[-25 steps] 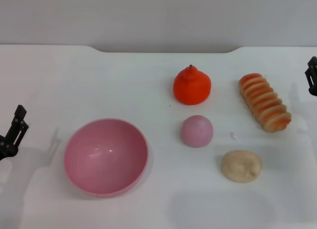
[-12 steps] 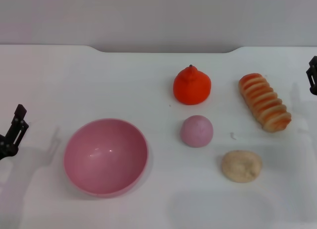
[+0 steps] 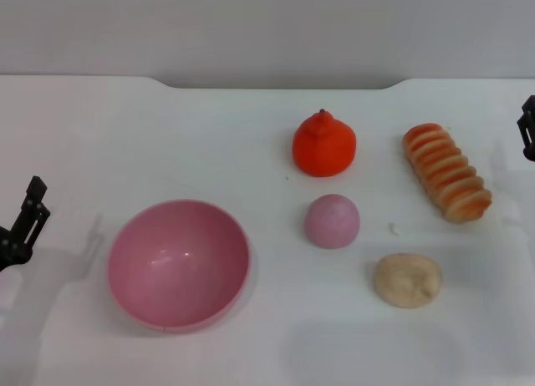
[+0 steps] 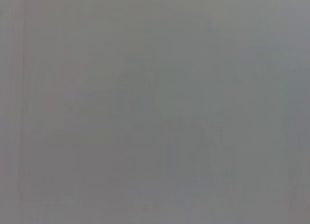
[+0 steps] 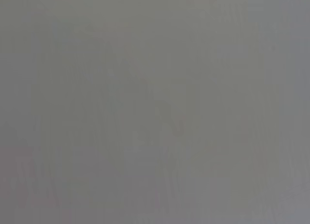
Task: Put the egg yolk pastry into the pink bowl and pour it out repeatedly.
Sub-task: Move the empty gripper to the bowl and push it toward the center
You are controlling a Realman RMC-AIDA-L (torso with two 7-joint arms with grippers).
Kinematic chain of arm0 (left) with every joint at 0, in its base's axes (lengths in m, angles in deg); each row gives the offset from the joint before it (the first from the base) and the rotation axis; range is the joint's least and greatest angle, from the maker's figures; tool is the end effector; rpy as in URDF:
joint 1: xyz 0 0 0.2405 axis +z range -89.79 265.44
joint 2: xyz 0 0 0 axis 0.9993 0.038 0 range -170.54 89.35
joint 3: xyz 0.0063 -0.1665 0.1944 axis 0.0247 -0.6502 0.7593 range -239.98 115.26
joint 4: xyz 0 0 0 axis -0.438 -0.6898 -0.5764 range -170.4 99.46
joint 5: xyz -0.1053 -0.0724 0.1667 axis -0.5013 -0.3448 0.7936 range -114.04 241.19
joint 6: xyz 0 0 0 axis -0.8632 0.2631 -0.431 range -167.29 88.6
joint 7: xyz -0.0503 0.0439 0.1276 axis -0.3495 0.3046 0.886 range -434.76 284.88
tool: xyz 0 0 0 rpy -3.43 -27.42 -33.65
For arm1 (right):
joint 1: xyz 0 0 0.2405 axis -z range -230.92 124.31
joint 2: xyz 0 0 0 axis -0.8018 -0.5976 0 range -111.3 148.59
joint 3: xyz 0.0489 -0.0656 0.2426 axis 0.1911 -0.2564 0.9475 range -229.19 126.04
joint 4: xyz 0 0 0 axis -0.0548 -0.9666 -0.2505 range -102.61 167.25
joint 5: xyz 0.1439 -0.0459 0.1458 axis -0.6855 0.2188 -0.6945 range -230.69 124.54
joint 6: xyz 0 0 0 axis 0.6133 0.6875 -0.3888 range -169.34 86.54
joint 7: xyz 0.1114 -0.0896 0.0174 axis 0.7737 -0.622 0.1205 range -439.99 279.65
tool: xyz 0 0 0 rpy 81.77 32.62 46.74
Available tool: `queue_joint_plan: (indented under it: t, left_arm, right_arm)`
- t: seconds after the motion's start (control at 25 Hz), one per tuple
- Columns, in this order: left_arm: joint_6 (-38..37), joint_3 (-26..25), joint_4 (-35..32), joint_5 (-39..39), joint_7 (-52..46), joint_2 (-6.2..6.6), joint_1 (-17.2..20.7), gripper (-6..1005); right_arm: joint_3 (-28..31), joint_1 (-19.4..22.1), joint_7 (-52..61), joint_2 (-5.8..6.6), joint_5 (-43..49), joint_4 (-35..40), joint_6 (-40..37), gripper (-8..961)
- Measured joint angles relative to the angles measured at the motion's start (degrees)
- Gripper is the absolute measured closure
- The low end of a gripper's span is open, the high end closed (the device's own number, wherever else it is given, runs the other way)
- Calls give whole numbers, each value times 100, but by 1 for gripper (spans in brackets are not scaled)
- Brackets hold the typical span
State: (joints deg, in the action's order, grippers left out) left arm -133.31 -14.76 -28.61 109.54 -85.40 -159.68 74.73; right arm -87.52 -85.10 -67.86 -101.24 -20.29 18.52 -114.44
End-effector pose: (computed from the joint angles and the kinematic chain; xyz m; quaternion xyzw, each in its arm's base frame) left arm -0.3567 0.2115 -0.0087 -0.7022 -0.1909 -0.3353 0.5984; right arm 0.3407 0.3185 -0.0239 -0.6230 0.3353 0.3199 0.6302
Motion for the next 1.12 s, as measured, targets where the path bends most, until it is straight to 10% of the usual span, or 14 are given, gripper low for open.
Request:
queue_joint_plan:
  t: [0.64,1.0,1.12]
  left_arm:
    - [-26,-91,-273,34,-1510,28,-121,304]
    - [1948,594,-3121,535,-5799,258,-367,304]
    - [2818,1047,-4132,1542,-7287,529,-522,304]
  right_arm:
    - [1,-87,0,11,0,9,0,401]
    - [1,-64,0,18,0,9,0,406]
    - [1,-63,0,18,0,10,0,408]
